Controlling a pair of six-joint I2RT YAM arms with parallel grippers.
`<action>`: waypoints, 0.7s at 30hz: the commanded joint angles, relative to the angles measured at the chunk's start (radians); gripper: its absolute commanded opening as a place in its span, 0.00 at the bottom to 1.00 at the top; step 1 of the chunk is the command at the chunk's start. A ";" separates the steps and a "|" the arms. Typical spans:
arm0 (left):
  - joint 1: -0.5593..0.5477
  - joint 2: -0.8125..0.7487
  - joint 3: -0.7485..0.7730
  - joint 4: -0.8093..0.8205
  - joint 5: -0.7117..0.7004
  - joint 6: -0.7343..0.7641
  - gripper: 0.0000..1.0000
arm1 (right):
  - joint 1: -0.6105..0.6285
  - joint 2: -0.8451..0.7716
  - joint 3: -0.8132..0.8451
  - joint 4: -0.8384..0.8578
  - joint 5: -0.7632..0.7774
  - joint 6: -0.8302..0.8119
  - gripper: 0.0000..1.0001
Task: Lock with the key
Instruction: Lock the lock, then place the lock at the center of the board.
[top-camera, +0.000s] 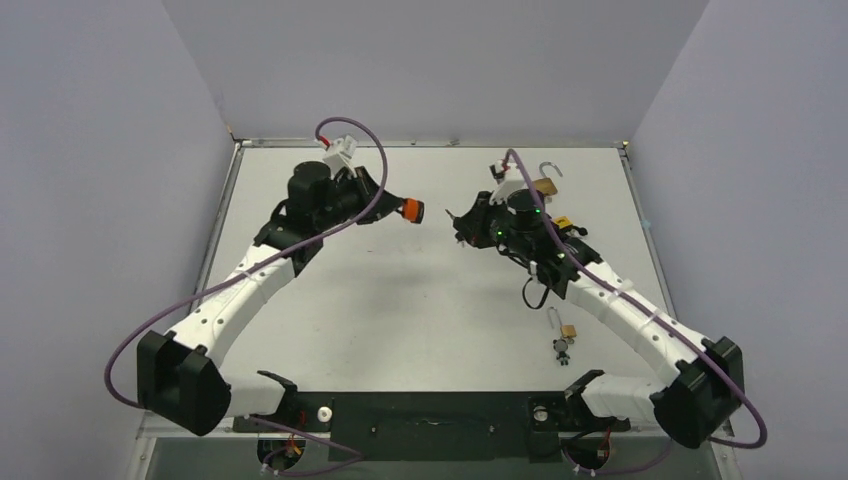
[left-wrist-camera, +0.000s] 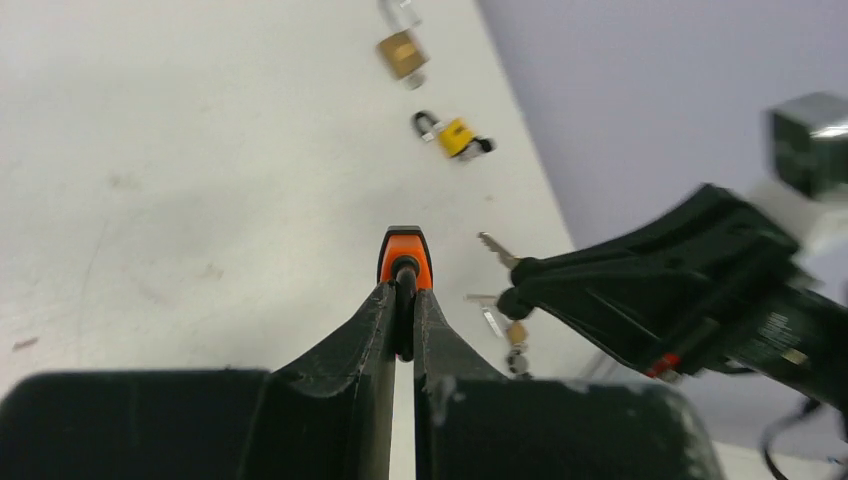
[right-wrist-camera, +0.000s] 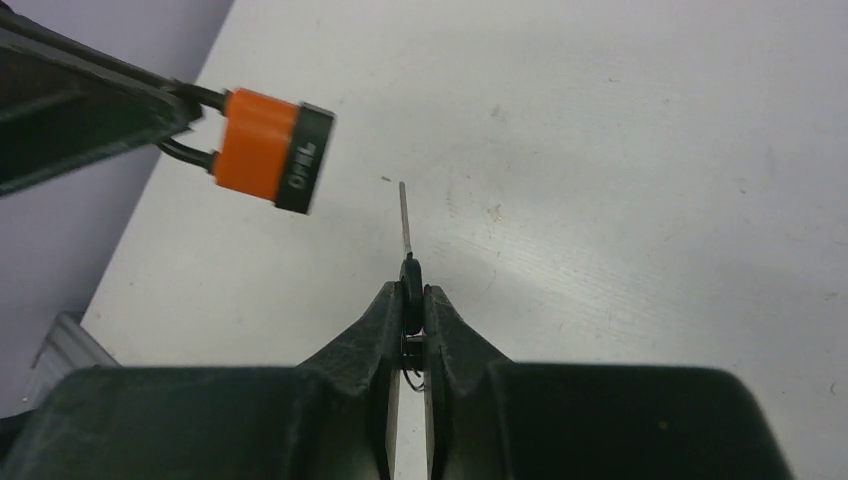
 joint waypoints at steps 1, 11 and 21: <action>-0.060 0.066 -0.051 -0.020 -0.325 0.026 0.00 | 0.094 0.135 0.131 -0.071 0.303 -0.015 0.00; -0.157 0.265 -0.064 -0.073 -0.656 0.063 0.00 | 0.149 0.470 0.249 -0.057 0.350 0.026 0.00; -0.191 0.384 -0.051 -0.094 -0.699 0.050 0.00 | 0.187 0.651 0.301 0.013 0.310 0.114 0.00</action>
